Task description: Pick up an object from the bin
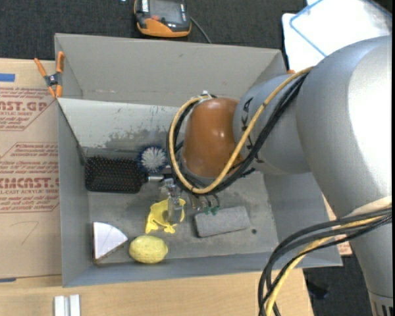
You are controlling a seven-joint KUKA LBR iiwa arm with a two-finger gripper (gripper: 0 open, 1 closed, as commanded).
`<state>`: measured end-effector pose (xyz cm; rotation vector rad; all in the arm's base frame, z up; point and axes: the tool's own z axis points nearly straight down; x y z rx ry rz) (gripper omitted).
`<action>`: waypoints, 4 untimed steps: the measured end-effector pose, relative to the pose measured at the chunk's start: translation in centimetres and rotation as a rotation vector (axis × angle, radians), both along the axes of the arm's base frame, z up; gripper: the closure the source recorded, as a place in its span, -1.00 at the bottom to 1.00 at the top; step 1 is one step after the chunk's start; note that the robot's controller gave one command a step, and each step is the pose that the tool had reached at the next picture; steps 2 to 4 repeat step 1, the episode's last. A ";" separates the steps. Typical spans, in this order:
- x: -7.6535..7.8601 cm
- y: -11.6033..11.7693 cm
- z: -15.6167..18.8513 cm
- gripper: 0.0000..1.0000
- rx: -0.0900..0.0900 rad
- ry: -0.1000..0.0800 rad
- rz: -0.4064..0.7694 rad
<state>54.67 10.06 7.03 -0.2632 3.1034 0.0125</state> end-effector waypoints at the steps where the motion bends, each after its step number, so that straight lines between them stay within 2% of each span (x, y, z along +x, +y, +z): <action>1: 0.0 0.0 0.0 1.00 0.000 0.000 0.000; 4: 0.0 0.0 0.0 1.00 0.000 0.000 0.000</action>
Offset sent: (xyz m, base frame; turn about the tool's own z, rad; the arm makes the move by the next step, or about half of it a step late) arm -0.0195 0.0018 0.0358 0.0843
